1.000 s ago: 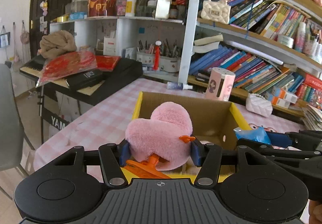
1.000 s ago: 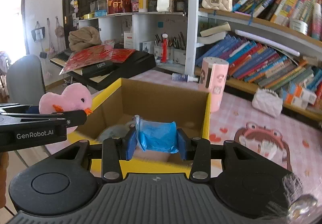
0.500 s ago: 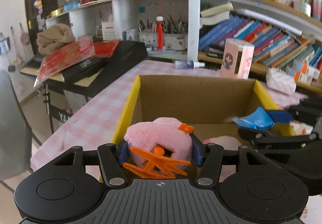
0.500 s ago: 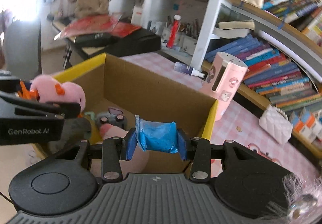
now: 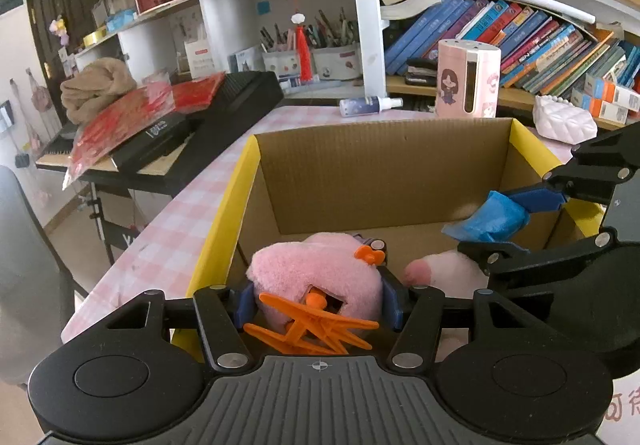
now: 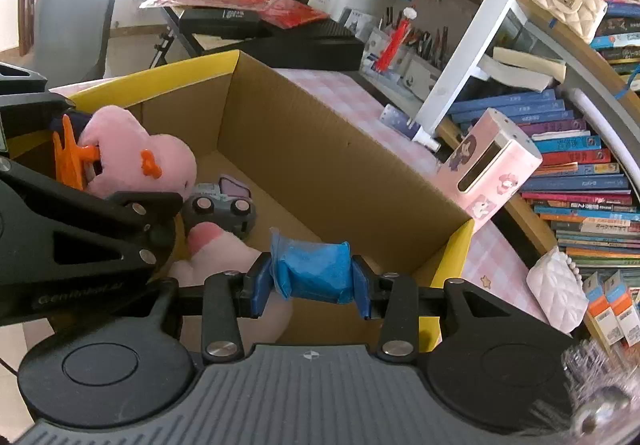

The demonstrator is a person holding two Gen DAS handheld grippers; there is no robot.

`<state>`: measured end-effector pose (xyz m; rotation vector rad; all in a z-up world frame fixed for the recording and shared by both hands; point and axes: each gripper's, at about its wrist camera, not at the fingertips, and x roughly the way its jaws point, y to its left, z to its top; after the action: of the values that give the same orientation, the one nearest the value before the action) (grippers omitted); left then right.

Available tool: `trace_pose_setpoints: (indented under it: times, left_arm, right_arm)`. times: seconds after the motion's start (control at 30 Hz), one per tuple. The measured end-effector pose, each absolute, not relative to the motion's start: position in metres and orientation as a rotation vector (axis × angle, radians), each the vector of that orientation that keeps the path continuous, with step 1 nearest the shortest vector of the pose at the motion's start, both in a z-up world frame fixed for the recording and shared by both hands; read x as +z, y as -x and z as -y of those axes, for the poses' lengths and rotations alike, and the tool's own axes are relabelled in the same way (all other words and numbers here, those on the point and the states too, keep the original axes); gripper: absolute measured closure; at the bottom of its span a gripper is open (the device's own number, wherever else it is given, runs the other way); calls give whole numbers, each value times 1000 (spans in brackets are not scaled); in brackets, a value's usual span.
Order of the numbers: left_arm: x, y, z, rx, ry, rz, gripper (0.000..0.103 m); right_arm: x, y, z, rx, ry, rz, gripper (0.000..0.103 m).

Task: Organize objects
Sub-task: 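Lower the chick and packet into the box and open both tools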

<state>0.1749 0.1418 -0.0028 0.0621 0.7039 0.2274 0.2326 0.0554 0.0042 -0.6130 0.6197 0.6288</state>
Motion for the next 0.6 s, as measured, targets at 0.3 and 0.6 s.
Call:
trace_pose_setpoints:
  times: [0.3,0.6]
  left_arm:
    - [9,-160,-148,244,-22,-644,27]
    - [36,-122,-152,241,28,-527,17]
  right_arm:
    - [8,-228,-51,605,580,-600,56]
    - [32,-199,-35,552,469,-515,39]
